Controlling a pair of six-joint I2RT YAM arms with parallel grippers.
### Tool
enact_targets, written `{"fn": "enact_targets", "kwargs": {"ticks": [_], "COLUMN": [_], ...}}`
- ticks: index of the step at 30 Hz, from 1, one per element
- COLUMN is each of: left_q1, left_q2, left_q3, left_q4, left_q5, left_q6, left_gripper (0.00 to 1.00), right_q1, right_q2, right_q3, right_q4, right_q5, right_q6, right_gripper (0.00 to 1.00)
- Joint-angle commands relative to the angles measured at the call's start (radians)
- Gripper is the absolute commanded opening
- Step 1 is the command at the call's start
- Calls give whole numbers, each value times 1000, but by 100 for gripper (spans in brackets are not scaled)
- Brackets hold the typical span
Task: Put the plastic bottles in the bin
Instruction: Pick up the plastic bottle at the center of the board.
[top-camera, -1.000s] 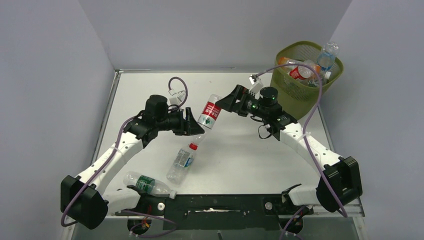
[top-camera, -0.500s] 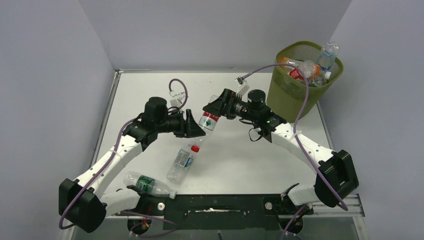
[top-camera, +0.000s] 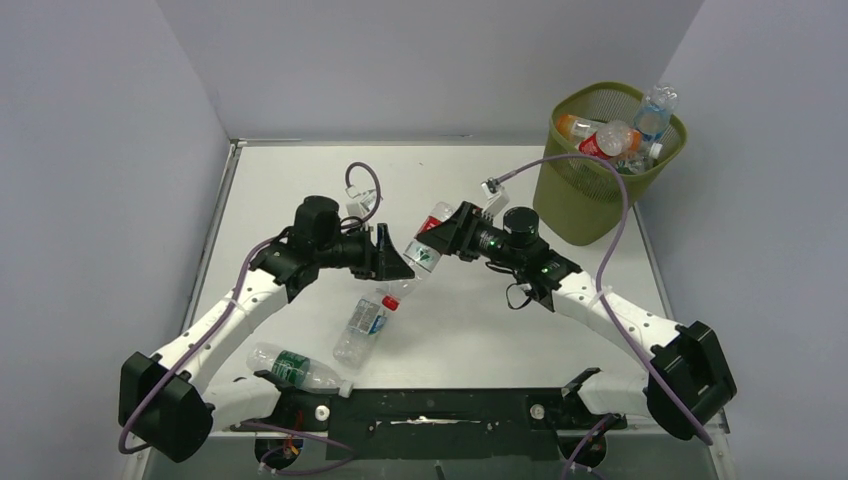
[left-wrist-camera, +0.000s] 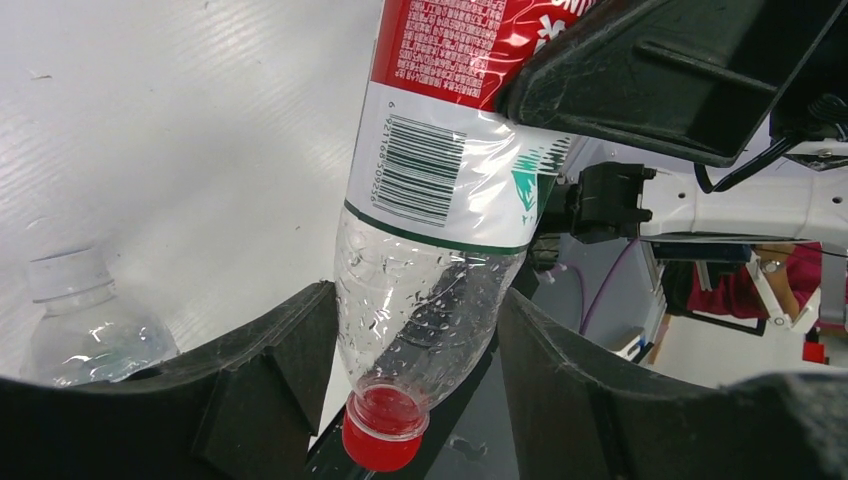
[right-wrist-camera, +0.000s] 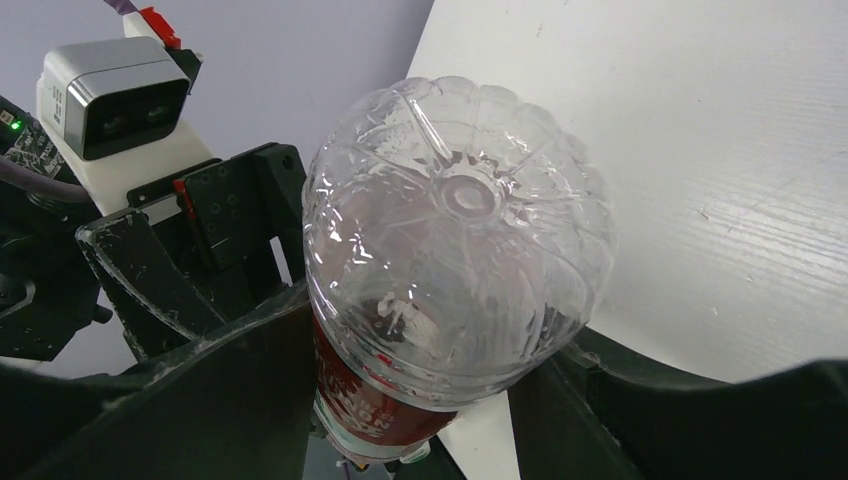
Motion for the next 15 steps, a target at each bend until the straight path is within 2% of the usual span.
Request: {"fn": "enact_targets", "kwargs": {"ticks": [1,8,13,15], "left_q1": [8,8,10,10], "left_q2": [28,71,79,72], "left_q3": [38,114,147,151], "left_q4": [30,23,2,-2], "left_q5": [-9,-39,-59,-69], "left_q6": [8,10,15,20], "left_gripper": [56,68,74,82], "right_q1": [11,-10,-84,-121], "right_q2": [-79,-211,-284,-311], "right_q3": [-58,-45,26,54], "right_q4": [26,-172,-334,-376], "right_q5": [31,103,145,143], "right_q6": [-23,-101,-174,-194], "right_gripper": [50,49,49,49]}}
